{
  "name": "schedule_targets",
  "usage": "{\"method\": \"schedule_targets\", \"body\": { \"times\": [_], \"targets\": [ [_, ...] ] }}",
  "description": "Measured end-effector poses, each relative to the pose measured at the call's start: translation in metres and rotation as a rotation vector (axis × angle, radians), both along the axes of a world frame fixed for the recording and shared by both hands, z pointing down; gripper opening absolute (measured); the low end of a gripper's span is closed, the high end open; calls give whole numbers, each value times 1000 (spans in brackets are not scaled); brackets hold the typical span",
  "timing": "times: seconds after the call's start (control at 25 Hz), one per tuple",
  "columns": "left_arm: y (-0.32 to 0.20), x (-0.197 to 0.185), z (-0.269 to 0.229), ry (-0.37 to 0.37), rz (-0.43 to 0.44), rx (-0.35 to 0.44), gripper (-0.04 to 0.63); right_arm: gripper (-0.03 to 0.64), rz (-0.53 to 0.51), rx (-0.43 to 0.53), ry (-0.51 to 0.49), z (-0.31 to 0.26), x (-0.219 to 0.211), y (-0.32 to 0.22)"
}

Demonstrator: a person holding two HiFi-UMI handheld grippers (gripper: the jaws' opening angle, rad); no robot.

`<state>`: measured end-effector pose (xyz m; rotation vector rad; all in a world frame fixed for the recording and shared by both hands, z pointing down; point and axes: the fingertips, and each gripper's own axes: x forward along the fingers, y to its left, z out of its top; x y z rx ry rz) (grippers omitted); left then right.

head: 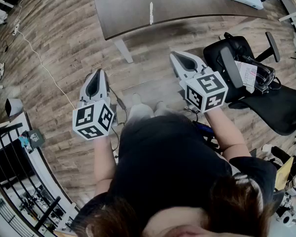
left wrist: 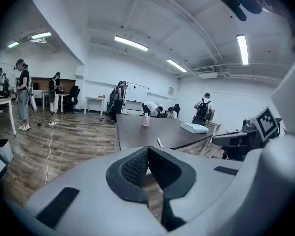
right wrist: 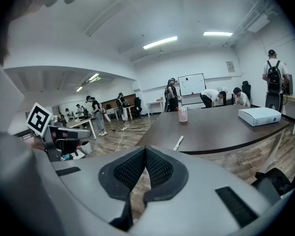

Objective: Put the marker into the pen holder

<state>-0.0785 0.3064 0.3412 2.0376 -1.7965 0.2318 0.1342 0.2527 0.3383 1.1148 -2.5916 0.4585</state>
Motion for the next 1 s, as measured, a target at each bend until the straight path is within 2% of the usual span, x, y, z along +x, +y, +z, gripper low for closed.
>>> {"method": "schedule_targets", "body": {
  "times": [0.24, 0.6, 1.0],
  "targets": [
    [-4, -13, 0, 5, -15, 8, 28, 18, -2, -3, -3, 3, -12, -8],
    [-13, -20, 3, 5, 9, 17, 28, 18, 28, -47, -26, 15, -20, -16],
    [-18, -55, 13, 1, -6, 1, 28, 23, 51, -83, -3, 33, -49, -40]
  ]
}}
